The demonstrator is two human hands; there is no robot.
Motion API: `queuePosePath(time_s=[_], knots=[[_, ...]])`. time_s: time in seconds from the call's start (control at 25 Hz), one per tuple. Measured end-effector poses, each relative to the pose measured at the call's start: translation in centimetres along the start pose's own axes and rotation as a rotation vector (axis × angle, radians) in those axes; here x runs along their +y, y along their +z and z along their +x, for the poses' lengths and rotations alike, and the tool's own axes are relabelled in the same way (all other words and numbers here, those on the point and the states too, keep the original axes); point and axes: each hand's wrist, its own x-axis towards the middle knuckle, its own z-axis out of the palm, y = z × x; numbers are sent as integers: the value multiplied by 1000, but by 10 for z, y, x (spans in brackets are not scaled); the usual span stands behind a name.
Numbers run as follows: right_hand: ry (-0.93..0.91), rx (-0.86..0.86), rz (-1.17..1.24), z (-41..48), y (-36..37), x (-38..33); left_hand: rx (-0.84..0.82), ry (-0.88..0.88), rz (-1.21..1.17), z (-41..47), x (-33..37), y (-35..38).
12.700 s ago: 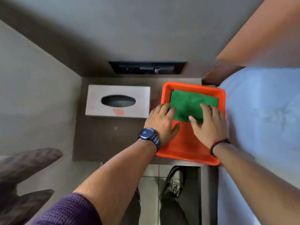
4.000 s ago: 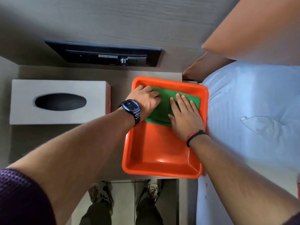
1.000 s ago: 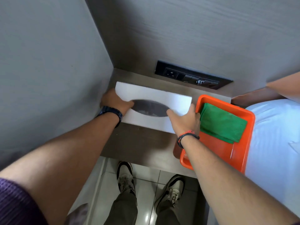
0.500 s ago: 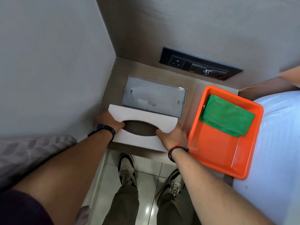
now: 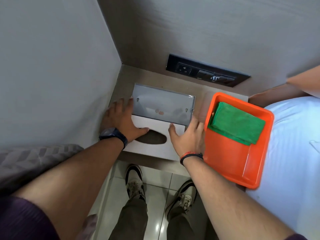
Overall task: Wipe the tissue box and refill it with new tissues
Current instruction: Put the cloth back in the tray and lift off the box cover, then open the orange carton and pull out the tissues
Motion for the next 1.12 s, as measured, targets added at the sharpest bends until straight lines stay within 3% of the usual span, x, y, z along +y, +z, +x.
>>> queuePosePath(time_s=[0.16,0.32,0.64,0.8,0.92,1.04,1.12], knots=[[-186,174,-84,22,-51,7,155,211,-20,5,49,-42],[-197,293,-122,38,-130,29,207,356,-44,3,121,-95],[-36,574,-128,17,-286,138,5,570,-235,-61,304,-132],[63,709,-129,-23,-341,242,-202,516,-420,-141,397,-94],[322,633,-73,-57,-361,330,-426,358,-558,-199,459,-50],[662,344,8,-75,-360,400,-727,87,-699,-237,503,-9],[768,116,58,-80,-353,425,-836,6,-775,-252,520,10]])
